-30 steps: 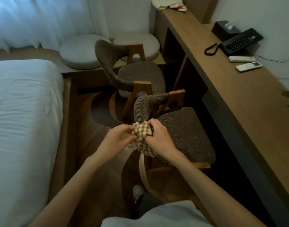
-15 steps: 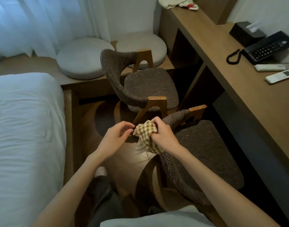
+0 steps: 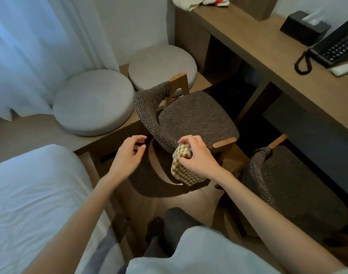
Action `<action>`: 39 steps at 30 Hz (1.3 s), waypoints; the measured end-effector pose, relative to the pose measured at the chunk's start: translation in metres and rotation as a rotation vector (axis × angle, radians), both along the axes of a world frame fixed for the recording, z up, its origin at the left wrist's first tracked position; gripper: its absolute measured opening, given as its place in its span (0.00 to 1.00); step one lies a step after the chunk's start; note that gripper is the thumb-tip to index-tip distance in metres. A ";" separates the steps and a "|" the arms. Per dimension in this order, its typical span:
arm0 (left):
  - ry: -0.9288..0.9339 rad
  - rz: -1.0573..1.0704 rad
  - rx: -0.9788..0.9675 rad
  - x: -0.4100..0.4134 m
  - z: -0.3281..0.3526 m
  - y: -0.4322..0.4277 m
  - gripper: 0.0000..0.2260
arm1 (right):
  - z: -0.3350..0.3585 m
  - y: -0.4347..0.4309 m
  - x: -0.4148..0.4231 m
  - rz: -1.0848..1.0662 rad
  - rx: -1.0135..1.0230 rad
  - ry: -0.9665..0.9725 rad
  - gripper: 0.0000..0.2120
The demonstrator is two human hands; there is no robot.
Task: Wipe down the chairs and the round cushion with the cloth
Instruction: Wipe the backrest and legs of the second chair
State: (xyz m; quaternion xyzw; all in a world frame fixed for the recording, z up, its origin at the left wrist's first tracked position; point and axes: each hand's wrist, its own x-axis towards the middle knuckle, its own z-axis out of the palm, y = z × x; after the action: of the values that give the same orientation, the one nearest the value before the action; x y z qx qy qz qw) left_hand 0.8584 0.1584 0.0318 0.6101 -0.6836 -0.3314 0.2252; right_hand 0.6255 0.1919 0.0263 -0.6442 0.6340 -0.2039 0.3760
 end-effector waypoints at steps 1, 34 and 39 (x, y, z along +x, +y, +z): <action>-0.010 -0.007 -0.012 0.007 -0.002 -0.020 0.15 | -0.006 -0.016 0.008 -0.010 -0.009 0.021 0.18; 0.295 -0.090 0.890 0.008 -0.134 -0.377 0.42 | -0.103 -0.221 0.145 -0.199 0.157 0.619 0.32; 0.288 -0.120 0.882 -0.001 -0.137 -0.382 0.44 | -0.104 -0.220 0.133 -0.199 0.084 0.693 0.35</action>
State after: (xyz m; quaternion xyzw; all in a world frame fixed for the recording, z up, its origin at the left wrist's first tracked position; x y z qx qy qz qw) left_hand 0.8569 -0.2233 -0.1052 0.5549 -0.4733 -0.6839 0.0175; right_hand 0.7582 -0.0279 -0.0773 -0.5944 0.7911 0.0170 0.1434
